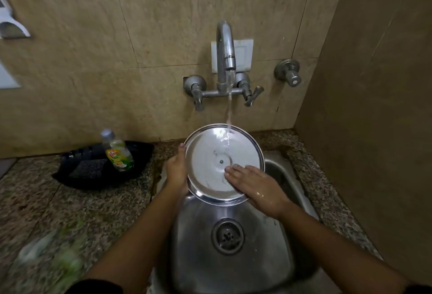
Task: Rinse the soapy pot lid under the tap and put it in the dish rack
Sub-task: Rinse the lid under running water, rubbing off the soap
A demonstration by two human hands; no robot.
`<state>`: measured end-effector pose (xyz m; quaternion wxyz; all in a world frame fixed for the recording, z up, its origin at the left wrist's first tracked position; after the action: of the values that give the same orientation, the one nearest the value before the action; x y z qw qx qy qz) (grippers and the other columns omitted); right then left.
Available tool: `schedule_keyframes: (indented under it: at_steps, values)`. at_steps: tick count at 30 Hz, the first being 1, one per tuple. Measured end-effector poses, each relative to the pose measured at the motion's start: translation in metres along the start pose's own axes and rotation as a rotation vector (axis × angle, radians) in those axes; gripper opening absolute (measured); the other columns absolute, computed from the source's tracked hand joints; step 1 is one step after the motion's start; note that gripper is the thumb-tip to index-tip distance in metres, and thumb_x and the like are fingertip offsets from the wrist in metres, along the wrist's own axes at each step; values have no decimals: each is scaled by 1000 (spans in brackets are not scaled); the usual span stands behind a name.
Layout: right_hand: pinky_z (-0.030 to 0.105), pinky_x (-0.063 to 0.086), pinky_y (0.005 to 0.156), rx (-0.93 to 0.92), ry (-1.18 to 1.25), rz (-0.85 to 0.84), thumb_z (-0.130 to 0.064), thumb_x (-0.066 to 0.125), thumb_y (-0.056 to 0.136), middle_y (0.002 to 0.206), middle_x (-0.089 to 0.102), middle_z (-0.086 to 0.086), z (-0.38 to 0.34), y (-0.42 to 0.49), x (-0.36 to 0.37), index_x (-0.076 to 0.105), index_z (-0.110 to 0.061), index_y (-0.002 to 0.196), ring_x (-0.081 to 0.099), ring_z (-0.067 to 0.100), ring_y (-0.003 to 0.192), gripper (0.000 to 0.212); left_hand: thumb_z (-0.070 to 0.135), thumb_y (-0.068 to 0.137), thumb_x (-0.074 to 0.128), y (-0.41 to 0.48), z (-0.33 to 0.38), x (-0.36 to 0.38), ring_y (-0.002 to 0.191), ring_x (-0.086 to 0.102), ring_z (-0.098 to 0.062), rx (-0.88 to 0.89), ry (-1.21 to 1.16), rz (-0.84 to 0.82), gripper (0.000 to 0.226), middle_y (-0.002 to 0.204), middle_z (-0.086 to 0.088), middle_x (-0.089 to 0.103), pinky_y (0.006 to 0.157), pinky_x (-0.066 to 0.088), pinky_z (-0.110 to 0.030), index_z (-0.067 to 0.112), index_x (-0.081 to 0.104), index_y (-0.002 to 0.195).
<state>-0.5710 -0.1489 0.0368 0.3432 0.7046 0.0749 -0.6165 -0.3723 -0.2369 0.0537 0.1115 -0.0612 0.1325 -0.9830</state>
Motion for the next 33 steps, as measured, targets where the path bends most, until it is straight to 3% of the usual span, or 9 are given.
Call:
schedule_keyframes:
  at_steps: [5,8,11,14,18,21,27,30,33]
  values:
    - [29,47,94,-144,117,219,-27,42,100,121,68,0,6,11,-35,67,-17,116,61,12,115,32,38,95,48,4,-6,6,91,66,-32,-293,-134,-124,41,109,-19,69,80,56,-40,4,67,107]
    - [21,49,64,160,330,366,-31,52,92,79,72,6,14,28,-59,70,-11,91,62,9,73,27,43,99,36,0,2,12,94,64,-22,-405,-165,-254,50,110,-13,65,74,51,-33,10,53,132]
    - [23,47,59,609,794,479,-25,60,92,68,67,-2,33,38,-54,72,-15,82,60,6,62,18,48,100,24,-4,7,27,84,70,-15,-317,-79,-360,58,116,-15,65,60,54,-28,8,60,121]
    - [20,46,57,847,1042,561,-16,62,90,67,65,-1,51,34,-41,72,-9,81,58,7,62,15,36,101,34,-4,11,29,57,70,-9,-174,-15,-322,43,88,-11,73,46,52,-18,6,65,103]
    - [26,46,58,1080,1277,577,-24,67,87,65,63,3,69,23,-15,67,-12,71,57,14,59,20,39,91,57,8,7,18,65,67,-19,-49,109,-295,29,84,-11,70,55,54,-26,13,64,82]
    - [29,41,61,1136,1383,585,-31,70,84,66,57,5,75,20,-2,62,-12,70,50,17,62,25,42,88,61,5,3,19,83,71,-21,-65,52,-379,32,91,-7,75,79,56,-33,12,71,96]
    - [38,47,73,987,517,378,-43,48,95,88,68,4,75,44,-26,63,-13,90,61,22,83,34,31,90,61,-8,12,27,55,63,-14,27,59,-332,25,60,0,68,50,51,-20,9,67,79]
    - [39,42,92,514,261,64,-37,40,98,114,61,4,42,94,-39,58,-17,120,53,20,108,34,31,88,63,-15,19,37,61,62,-17,120,165,-396,25,65,-3,69,58,49,-25,10,69,76]
    - [40,39,87,154,168,-6,-32,42,98,108,60,5,23,114,-41,59,-18,120,51,20,101,31,28,89,62,-19,19,38,60,61,-12,161,137,-374,24,68,-4,68,59,47,-22,9,70,77]
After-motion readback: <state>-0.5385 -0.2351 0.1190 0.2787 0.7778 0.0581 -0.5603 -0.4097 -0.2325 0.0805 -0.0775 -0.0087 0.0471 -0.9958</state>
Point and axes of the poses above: each hand's wrist, its own y-axis towards the middle knuckle, its own x-axis out of the palm, z = x × y, the point moved 5 cm from there along y, towards the middle knuckle
